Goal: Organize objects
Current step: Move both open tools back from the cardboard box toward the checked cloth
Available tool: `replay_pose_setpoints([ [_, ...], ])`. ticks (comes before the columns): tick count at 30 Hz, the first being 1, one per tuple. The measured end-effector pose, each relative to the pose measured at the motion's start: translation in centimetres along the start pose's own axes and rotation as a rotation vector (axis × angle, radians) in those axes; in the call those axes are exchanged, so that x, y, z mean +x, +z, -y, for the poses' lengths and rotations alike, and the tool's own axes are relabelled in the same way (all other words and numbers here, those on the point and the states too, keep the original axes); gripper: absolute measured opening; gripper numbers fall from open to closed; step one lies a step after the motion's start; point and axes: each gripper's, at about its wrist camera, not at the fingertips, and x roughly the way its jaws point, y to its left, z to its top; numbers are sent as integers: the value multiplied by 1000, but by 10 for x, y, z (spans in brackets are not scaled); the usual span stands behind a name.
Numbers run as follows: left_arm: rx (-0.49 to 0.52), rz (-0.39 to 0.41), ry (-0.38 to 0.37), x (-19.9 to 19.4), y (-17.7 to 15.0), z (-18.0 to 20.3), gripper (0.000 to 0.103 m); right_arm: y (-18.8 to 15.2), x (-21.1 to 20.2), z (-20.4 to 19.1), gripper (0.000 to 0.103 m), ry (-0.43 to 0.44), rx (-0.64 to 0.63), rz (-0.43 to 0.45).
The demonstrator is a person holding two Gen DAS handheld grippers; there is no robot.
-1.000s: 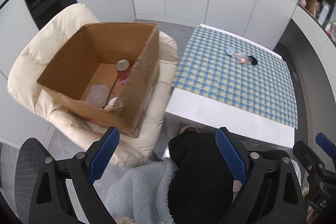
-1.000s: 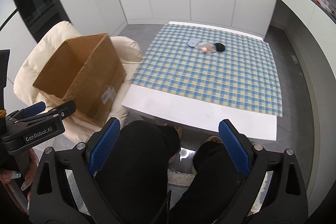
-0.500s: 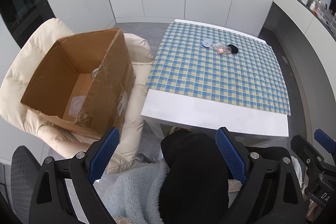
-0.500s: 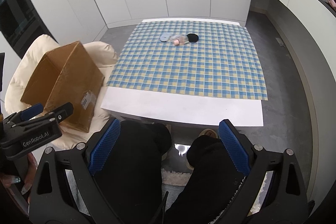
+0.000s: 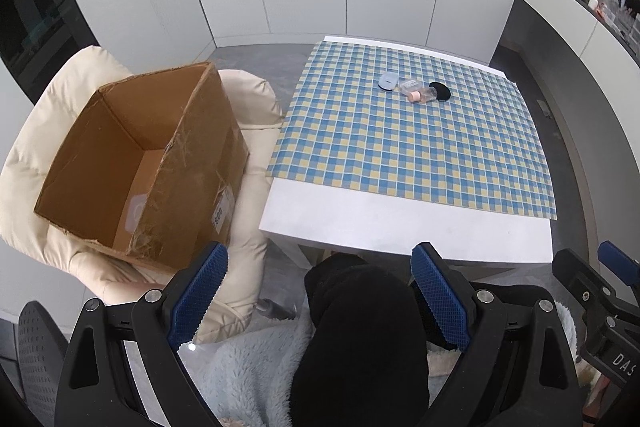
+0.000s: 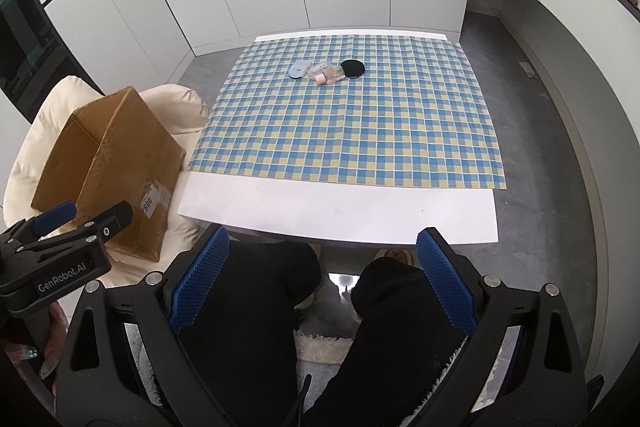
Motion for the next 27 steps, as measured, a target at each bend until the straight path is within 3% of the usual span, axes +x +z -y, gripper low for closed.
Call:
replay_pose_setpoints([
  [17, 18, -12, 3, 44, 47, 29, 94, 39, 47, 20, 97, -5, 11, -24],
  [27, 16, -22, 23, 102, 93, 48, 94, 86, 96, 51, 97, -8, 22, -6],
])
